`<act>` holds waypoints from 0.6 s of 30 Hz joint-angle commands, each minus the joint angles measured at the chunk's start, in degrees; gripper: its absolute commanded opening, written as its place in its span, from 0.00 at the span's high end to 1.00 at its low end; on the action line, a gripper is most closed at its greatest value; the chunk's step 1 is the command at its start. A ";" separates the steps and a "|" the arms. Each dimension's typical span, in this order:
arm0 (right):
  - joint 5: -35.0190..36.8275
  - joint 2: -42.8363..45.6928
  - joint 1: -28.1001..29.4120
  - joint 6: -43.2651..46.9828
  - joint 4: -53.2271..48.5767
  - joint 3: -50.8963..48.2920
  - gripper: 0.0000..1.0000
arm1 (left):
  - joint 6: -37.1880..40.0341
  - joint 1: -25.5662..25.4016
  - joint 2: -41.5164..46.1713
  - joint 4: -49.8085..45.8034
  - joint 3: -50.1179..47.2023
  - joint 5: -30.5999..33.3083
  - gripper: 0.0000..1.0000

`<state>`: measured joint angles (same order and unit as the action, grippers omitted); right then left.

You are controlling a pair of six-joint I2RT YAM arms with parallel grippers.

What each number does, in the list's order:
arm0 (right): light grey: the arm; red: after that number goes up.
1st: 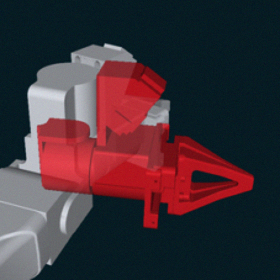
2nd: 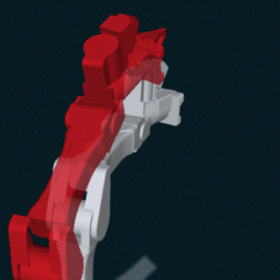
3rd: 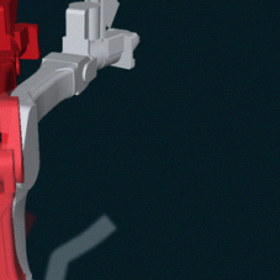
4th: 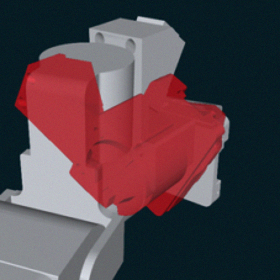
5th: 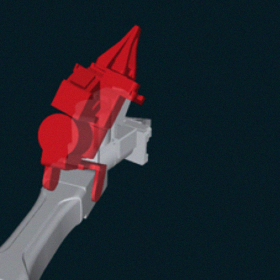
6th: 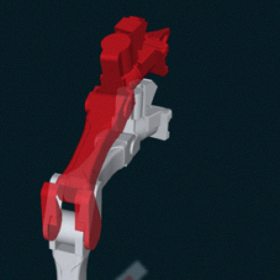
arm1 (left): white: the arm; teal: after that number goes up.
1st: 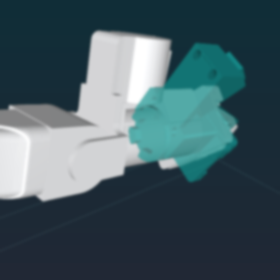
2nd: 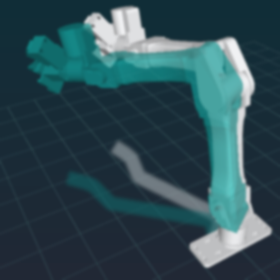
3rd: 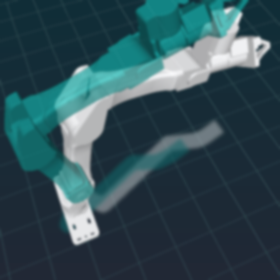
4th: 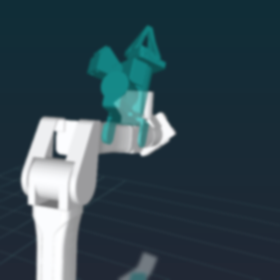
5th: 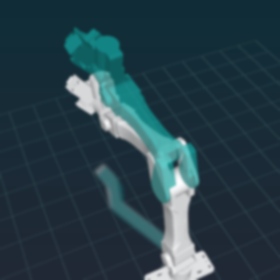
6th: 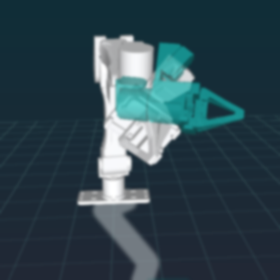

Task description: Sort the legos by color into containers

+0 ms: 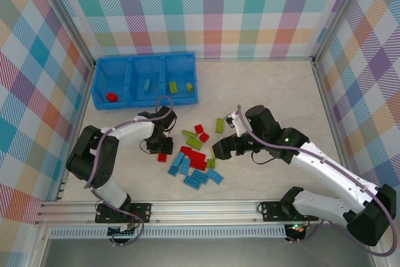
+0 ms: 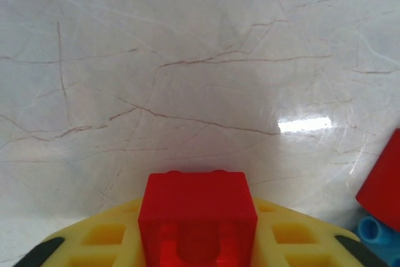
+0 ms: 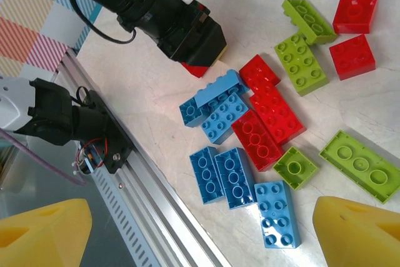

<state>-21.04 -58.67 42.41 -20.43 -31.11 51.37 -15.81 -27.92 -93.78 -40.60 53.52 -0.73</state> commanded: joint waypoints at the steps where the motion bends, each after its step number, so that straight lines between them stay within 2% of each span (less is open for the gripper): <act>1: 2.34 2.19 0.22 -1.81 1.38 -0.71 0.08 | -0.77 -0.26 6.60 3.61 -0.54 1.23 0.70; 6: 5.82 5.47 0.21 -2.91 5.40 -2.86 0.05 | -0.84 2.13 16.78 6.58 4.48 10.38 0.71; 10: 6.88 5.33 0.21 -3.29 6.37 -1.90 0.04 | -0.59 7.26 17.59 7.77 10.91 15.84 0.71; 13: 6.89 5.28 0.21 -3.64 6.48 -1.32 0.04 | -0.46 13.22 15.61 8.93 15.27 17.86 0.72; 18: 6.37 6.50 0.21 -4.70 7.70 -2.13 0.03 | -2.79 26.53 8.28 14.55 22.06 15.88 0.78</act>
<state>-14.72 -53.52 42.41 -23.79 -25.50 49.10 -16.71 -7.01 -81.38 -29.82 72.69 14.06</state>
